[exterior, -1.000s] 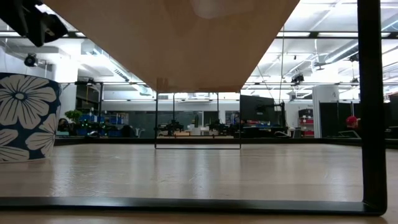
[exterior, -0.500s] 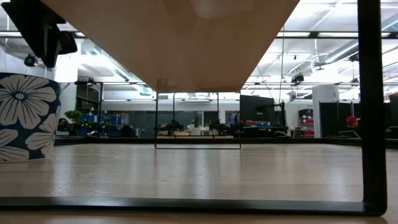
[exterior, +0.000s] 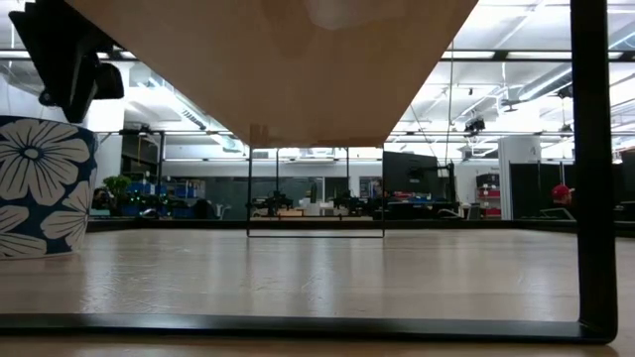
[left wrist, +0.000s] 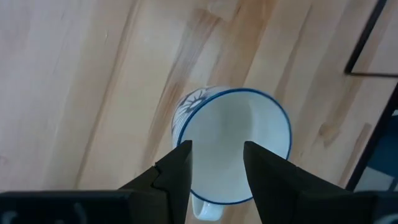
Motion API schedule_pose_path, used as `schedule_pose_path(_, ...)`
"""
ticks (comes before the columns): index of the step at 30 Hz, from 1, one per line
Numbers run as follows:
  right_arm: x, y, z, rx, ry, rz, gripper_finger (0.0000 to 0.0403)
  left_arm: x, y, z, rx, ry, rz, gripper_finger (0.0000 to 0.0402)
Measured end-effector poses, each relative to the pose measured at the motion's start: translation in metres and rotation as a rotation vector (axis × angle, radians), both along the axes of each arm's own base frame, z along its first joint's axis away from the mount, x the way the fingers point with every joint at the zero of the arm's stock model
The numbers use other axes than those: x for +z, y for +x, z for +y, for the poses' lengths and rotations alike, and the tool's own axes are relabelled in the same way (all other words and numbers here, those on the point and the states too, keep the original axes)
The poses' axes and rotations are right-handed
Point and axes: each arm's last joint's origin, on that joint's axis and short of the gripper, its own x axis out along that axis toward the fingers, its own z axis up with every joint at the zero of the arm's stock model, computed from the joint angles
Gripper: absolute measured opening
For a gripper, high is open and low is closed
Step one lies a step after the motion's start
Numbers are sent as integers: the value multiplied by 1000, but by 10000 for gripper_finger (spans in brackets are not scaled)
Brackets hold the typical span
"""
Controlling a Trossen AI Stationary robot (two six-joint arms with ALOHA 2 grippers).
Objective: Stack small to large cups/mugs on shelf
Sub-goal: Put the white and blue mug on the shelf
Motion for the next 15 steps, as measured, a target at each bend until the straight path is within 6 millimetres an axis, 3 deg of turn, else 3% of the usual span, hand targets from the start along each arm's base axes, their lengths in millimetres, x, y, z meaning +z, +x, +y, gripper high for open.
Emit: schedule_pose_path(15, 0, 0, 0, 7, -7, 12, 41, -7, -5, 2, -48, 51, 86, 130)
